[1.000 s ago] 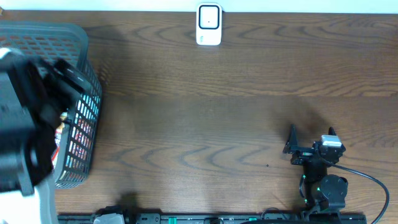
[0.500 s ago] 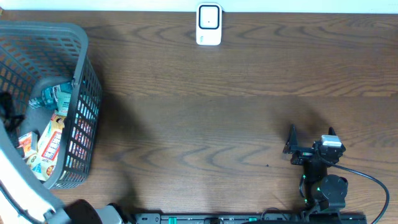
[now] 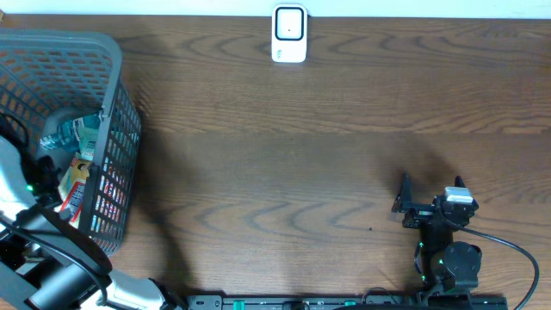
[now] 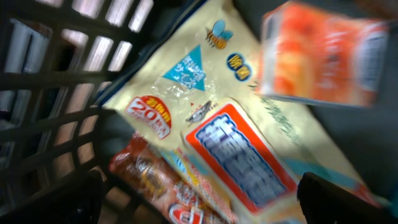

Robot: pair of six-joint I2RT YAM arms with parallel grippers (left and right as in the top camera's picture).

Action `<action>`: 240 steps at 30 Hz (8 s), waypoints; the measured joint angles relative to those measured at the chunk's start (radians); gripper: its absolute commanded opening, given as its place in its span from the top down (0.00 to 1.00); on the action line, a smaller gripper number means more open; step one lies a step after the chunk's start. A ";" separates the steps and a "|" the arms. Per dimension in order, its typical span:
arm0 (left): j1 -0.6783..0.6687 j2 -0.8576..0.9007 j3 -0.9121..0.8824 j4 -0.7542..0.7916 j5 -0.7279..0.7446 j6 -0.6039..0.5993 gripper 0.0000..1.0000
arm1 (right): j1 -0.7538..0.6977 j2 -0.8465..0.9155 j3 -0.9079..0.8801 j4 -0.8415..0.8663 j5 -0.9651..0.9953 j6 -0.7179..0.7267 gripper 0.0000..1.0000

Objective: Scan the item barcode
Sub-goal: 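Reach the left gripper into the grey basket toward the snack bag, then grasp the yellow snack bag with the left gripper and lift, then carry the snack bag to table center and release it, then reach the left gripper back into the basket toward the tissue pack, then lift the small orange tissue pack and place it beside the snack bag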

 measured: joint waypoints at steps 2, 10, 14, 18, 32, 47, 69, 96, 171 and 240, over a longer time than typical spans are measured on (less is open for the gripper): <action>0.000 0.000 -0.073 0.076 0.008 -0.007 0.02 | 0.000 0.000 0.000 0.000 0.000 0.000 0.01; 0.000 -0.002 -0.283 0.354 0.022 -0.026 0.02 | 0.000 0.000 0.000 0.000 0.000 0.000 0.01; 0.000 -0.028 -0.343 0.438 0.016 -0.029 0.72 | 0.000 0.000 0.000 0.000 0.000 0.000 0.01; 0.000 -0.052 -0.365 0.452 0.003 -0.025 0.93 | 0.000 0.000 0.000 0.000 0.000 0.000 0.01; 0.007 -0.159 -0.255 0.404 0.161 0.226 0.93 | 0.000 0.000 0.000 0.000 0.000 0.000 0.01; 0.007 -0.805 -0.144 0.396 0.210 0.399 0.93 | 0.000 0.000 0.000 0.000 0.000 0.000 0.01; -0.393 -0.832 -0.145 0.503 0.730 0.954 0.93 | 0.000 0.000 0.000 0.000 0.000 0.000 0.01; -1.154 0.027 -0.185 0.470 0.544 1.183 0.01 | 0.000 0.000 0.000 0.000 0.000 0.000 0.01; -0.279 -0.803 -0.010 0.155 -0.155 0.592 0.02 | 0.000 0.000 0.000 0.000 0.000 0.000 0.01; 0.022 -0.018 -0.010 0.336 0.132 0.839 0.93 | 0.000 0.001 0.000 0.000 0.000 0.000 0.01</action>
